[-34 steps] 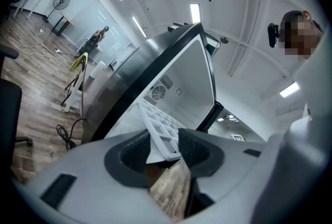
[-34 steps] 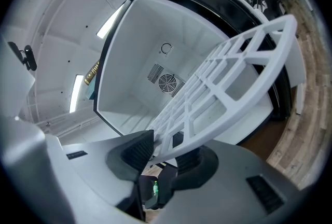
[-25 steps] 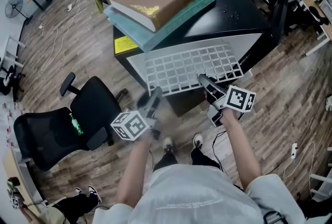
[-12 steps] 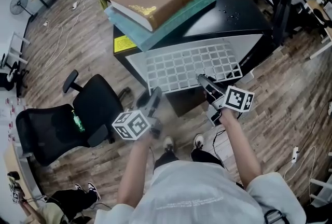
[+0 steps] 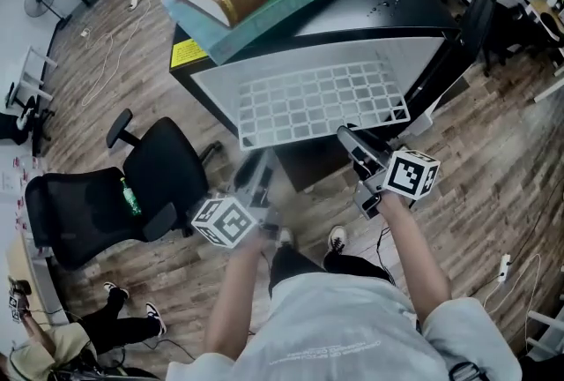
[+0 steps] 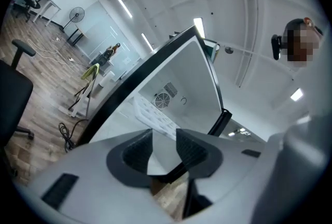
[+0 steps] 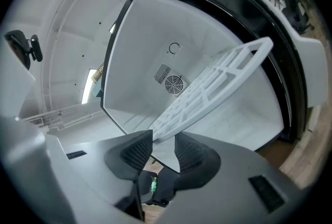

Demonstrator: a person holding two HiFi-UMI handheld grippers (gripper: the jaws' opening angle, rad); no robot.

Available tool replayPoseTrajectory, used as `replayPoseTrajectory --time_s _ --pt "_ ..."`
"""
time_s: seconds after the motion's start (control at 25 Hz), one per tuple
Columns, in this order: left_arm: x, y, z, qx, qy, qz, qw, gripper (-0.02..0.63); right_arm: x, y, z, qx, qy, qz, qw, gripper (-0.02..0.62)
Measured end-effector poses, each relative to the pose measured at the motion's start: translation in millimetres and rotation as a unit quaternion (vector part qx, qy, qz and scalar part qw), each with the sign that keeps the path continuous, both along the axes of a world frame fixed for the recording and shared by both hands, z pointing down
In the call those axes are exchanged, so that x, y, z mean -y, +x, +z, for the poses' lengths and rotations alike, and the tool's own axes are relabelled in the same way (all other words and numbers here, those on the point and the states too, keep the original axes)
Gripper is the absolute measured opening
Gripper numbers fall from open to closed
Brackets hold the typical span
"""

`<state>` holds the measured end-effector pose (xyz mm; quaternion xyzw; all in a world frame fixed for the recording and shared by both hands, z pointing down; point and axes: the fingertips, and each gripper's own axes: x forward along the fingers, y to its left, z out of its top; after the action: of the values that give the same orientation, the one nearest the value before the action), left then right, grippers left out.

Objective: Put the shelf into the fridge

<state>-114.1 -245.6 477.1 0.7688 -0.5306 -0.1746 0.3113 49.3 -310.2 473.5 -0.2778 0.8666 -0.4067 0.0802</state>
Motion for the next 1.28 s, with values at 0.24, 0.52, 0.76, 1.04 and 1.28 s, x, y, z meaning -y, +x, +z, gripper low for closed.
replayPoseTrajectory --time_s 0.24,0.52,0.76,1.04,1.28 --pt "3.2 -1.3 1.3 0.011 0.012 -0.056 0.9983 0.101 -0.8 1.1 1.7 0.002 0.002 -0.008 1.000 0.135" --pt "12.0 -2.0 1.6 0.014 0.015 -0.084 0.9962 0.101 7.6 0.8 0.3 -0.002 0.013 -0.015 1.000 0.135" --pt "31.7 -8.9 0.8 0.006 0.006 -0.116 0.9932 0.101 27.3 -7.3 -0.3 -0.003 0.004 -0.003 1.000 0.135" --pt "57.7 -14.5 0.0 -0.009 -0.003 -0.128 0.9917 0.098 54.1 -12.7 -1.2 -0.007 0.011 0.006 1.000 0.135" --pt "69.7 -18.0 -1.3 -0.022 0.007 -0.137 0.9903 0.089 66.0 -17.6 -2.3 -0.009 0.016 0.003 1.000 0.135"
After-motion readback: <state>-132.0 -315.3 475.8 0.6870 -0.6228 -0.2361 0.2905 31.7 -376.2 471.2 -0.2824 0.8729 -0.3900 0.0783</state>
